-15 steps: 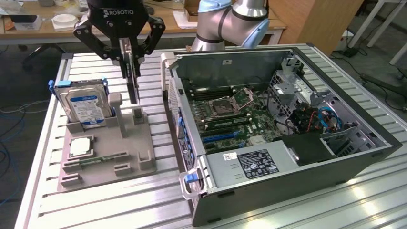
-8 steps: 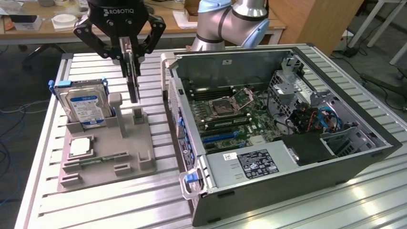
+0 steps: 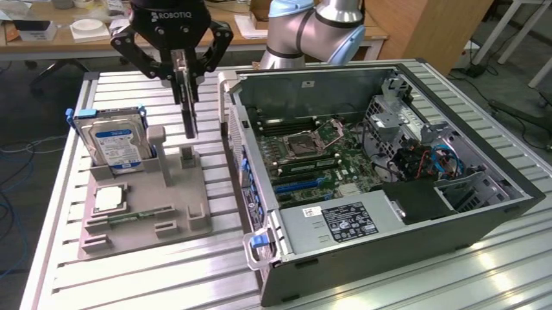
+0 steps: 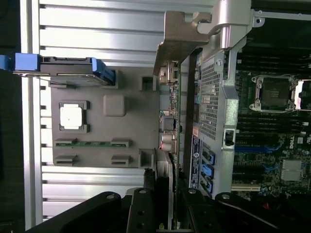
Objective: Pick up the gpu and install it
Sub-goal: 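Pick up the gpu and move the gpu toward the slot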
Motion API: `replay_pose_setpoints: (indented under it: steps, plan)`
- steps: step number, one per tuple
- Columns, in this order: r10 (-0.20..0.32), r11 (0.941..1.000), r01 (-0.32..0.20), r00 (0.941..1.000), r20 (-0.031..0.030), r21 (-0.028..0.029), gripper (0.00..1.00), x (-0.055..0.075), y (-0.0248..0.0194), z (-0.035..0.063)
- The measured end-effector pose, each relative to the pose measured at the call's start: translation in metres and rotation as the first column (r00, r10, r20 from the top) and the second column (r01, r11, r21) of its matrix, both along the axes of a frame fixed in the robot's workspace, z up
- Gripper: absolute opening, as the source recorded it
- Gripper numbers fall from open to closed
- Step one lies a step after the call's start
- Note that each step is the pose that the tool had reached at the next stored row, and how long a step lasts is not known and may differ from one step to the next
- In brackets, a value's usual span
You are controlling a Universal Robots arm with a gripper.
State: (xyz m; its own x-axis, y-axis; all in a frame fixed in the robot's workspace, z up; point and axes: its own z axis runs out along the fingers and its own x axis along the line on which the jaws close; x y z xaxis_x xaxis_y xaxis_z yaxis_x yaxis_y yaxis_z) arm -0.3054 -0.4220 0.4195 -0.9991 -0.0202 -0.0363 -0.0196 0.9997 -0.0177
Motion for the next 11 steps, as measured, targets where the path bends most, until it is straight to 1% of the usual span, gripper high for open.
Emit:
replay_pose_setpoints:
  steps: [11]
  plan:
    - [0.000,1.0000,0.000,1.0000,0.0006,0.0000,0.27,0.021,0.0000,-0.0003]
